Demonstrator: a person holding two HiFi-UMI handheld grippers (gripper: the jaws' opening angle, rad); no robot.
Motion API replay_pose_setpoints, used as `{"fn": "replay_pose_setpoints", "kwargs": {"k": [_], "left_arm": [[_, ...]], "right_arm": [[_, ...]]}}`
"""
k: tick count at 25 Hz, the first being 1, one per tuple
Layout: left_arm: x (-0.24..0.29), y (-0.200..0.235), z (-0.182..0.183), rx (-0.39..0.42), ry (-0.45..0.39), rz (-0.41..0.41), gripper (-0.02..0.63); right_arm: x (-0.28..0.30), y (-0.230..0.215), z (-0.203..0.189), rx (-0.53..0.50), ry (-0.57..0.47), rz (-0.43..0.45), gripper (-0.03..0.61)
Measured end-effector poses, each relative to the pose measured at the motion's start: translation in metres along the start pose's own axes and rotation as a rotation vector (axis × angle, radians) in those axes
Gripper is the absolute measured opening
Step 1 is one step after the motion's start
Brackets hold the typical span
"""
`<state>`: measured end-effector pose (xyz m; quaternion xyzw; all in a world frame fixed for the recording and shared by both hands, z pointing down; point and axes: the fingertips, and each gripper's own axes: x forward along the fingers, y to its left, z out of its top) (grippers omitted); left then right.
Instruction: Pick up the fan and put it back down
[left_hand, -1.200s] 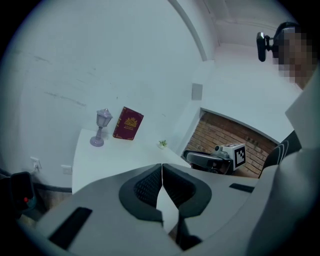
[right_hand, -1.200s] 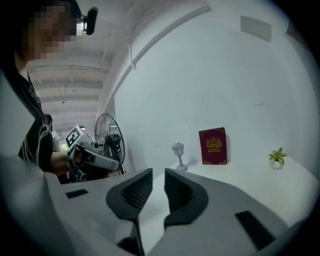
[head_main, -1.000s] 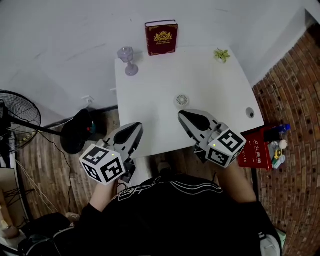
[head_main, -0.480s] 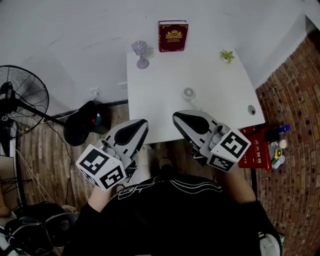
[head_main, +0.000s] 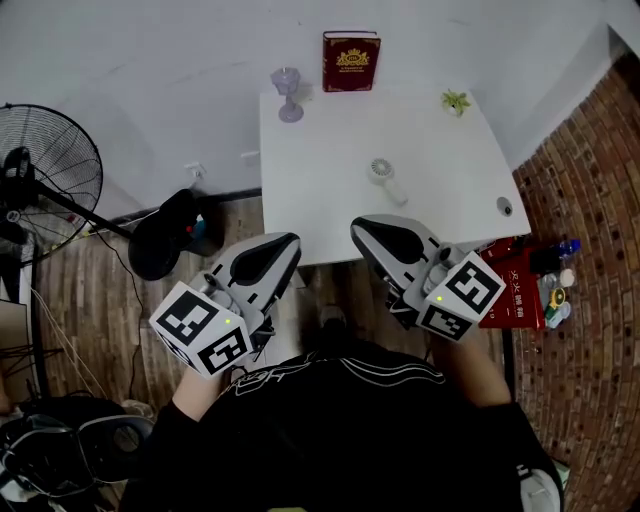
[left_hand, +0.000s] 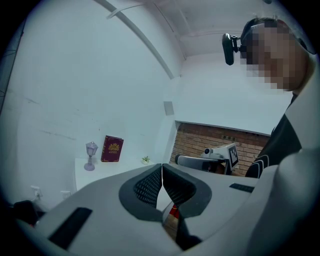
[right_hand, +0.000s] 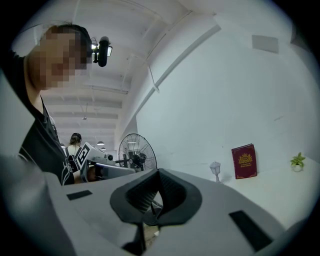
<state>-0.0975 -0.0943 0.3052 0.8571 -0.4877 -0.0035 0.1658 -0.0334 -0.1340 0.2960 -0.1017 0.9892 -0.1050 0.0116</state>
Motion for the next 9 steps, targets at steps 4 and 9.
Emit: {"fn": "replay_pose_setpoints", "kwargs": {"k": [4,9], "left_arm": [[-0.007,-0.008,-0.003,0.012,0.009,0.013,0.032],[-0.016,-0.019,-0.006,0.024,0.013,0.015,0.032]], "right_arm": [[-0.006,0.010,-0.002,-0.004,-0.004,0.005,0.002],[-0.013,0.020,0.002,-0.017,-0.014,0.001,0.002]]}}
